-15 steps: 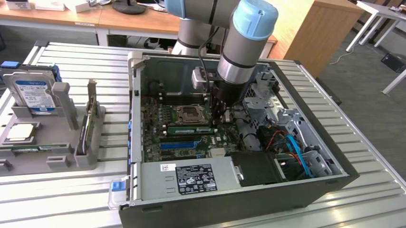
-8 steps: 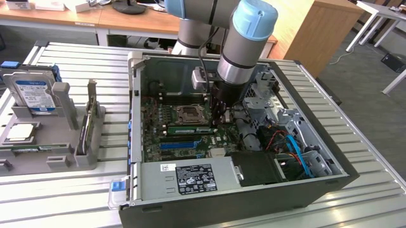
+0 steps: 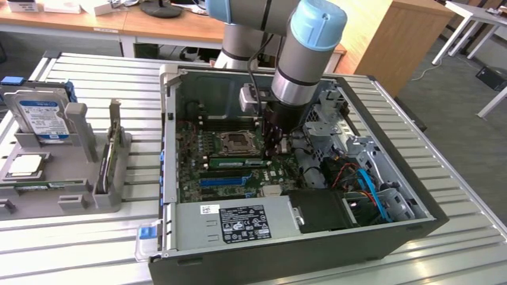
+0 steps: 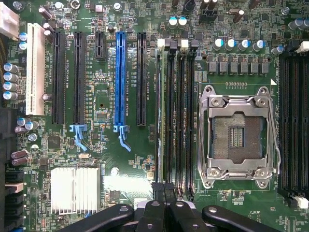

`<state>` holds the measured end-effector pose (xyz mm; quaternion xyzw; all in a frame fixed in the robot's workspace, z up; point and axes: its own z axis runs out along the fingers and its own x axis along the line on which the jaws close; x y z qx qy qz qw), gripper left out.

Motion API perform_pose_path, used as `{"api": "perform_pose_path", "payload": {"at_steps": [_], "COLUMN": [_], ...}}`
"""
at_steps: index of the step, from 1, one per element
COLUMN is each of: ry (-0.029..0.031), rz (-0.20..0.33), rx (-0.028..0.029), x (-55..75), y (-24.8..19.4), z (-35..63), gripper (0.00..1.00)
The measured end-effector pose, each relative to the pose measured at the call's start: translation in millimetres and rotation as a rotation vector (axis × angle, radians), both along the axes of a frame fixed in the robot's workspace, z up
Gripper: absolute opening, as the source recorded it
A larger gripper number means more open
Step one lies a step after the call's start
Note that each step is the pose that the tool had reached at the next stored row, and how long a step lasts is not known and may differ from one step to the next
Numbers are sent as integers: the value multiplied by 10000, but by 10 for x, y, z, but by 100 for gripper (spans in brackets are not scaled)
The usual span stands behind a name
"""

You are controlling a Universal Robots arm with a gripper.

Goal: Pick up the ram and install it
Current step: 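Press down the ram until it locks into place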

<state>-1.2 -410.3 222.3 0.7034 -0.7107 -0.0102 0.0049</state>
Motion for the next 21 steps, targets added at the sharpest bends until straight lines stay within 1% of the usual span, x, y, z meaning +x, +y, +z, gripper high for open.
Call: {"api": "perform_pose_path", "payload": {"at_steps": [2,3,4,6,11,17,21], "ry": [-1,-4,-4,-1,-1,0,-3], "rz": [0,-1,-1,-1,-1,-1,0], "rx": [3,14,16,-3,-11,-10,-12], "x": [0,0,1,0,0,-3,-103], "y": [0,2,2,0,0,0,1], "z": [2,9,29,74,189,198,198], "gripper": [11,11,11,11,11,11,11]}}
